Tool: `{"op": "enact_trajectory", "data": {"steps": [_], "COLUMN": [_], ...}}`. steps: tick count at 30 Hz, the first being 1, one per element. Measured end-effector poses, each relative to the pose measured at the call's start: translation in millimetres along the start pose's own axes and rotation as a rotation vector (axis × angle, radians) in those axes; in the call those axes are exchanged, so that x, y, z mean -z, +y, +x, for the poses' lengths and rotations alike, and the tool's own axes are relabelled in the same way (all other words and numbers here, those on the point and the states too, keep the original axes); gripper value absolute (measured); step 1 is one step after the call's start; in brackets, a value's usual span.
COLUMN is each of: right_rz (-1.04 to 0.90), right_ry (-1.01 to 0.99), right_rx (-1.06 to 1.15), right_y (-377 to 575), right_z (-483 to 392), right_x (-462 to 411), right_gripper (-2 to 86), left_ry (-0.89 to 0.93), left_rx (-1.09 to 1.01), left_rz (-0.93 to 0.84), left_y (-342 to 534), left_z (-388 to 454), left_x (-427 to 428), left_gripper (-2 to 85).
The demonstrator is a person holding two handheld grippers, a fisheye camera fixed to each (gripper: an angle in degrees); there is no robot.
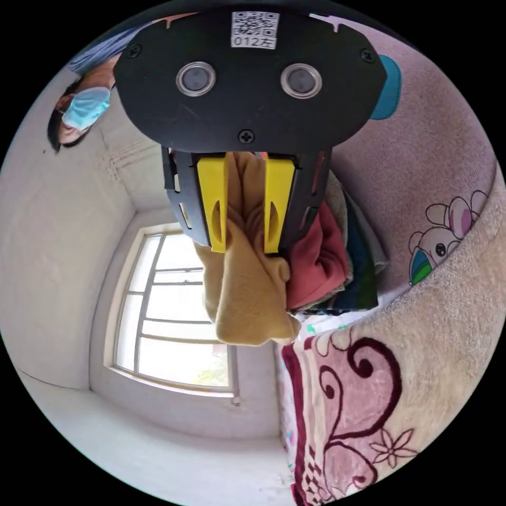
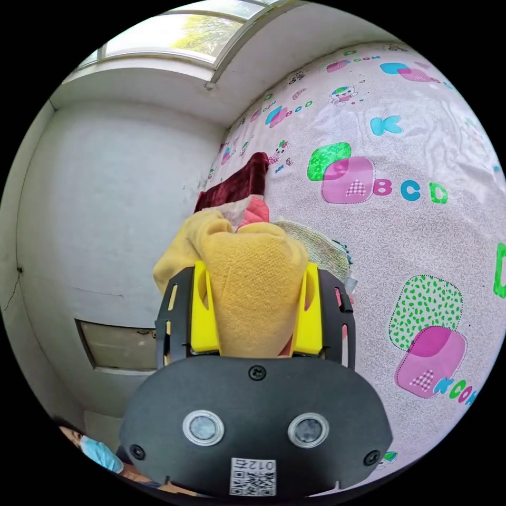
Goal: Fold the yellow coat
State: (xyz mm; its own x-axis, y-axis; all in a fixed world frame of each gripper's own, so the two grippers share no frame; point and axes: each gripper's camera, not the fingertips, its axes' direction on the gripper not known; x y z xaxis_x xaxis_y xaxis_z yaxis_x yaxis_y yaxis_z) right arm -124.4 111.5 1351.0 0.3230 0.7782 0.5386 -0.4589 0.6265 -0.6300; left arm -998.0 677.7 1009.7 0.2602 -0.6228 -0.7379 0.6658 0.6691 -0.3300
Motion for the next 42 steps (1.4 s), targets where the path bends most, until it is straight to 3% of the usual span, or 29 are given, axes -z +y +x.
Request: {"op": "enact_trajectory", "data": {"steps": [3, 5, 9, 12, 15, 17, 19, 22, 24, 28, 34, 39, 42], "right_rz": [0.006, -0.013, -0.068, -0.067, 0.046, 0.296, 0.373, 0.205, 0.057, -0.003, -0.112, -0.126, -0.077], "right_ry": [0.052, 0.107, 0.156, 0.141, 0.146, 0.143, 0.019, -0.392, -0.446, -0.360, -0.002, -0.001, -0.113], "right_rx": [0.049, 0.138, 0.201, 0.194, 0.218, 0.305, 0.466, 0.641, 0.545, 0.205, 0.150, 0.153, 0.191], "right_y": [-18.2, -32.5, -52.4, -56.1, -45.7, -23.7, -9.3, -11.3, -30.1, -90.3, -159.4, -165.7, -143.4], "right_z": [-17.5, -45.4, -74.5, -75.7, -76.1, -92.6, -118.3, -144.6, -135.9, -95.3, -124.1, -132.6, -141.5], "right_x": [-13.7, -29.5, -51.3, -48.7, -10.2, 42.9, 58.6, 20.5, -32.0, -109.4, -168.2, -159.9, -122.8], "right_gripper": [23.6, 24.1, 25.7, 26.4, 24.4, 16.9, 10.0, 2.6, 1.7, 0.7, -0.1, -0.2, 0.1], "left_ry": [-0.047, -0.145, -0.131, -0.153, -0.322, -0.241, -0.208, -0.233, -0.219, -0.205, -0.107, -0.123, -0.135], "left_rx": [-0.227, -0.543, -0.749, -0.708, -0.460, -0.384, -0.399, -0.400, -0.388, -0.387, -0.077, -0.012, -0.057], "left_rz": [0.150, 0.283, 0.110, -0.007, -0.088, -0.035, -0.033, -0.025, -0.017, -0.002, 0.076, 0.076, 0.070], "left_y": [16.2, 25.3, -21.0, -67.2, -106.2, -112.8, -114.2, -125.3, -135.9, -160.8, -220.9, -228.5, -217.2], "left_z": [41.2, 111.2, 190.7, 188.8, 135.2, 110.2, 107.2, 107.7, 107.2, 103.1, 52.2, 50.8, 64.0], "left_x": [44.3, 60.2, -12.2, -90.6, -135.1, -134.0, -134.1, -132.8, -131.0, -129.1, -130.1, -134.1, -132.6], "left_gripper": [4.7, 2.7, 1.0, 0.6, 0.4, 0.4, 0.3, 0.3, 0.2, 0.2, 0.3, 0.3, 0.3]}}
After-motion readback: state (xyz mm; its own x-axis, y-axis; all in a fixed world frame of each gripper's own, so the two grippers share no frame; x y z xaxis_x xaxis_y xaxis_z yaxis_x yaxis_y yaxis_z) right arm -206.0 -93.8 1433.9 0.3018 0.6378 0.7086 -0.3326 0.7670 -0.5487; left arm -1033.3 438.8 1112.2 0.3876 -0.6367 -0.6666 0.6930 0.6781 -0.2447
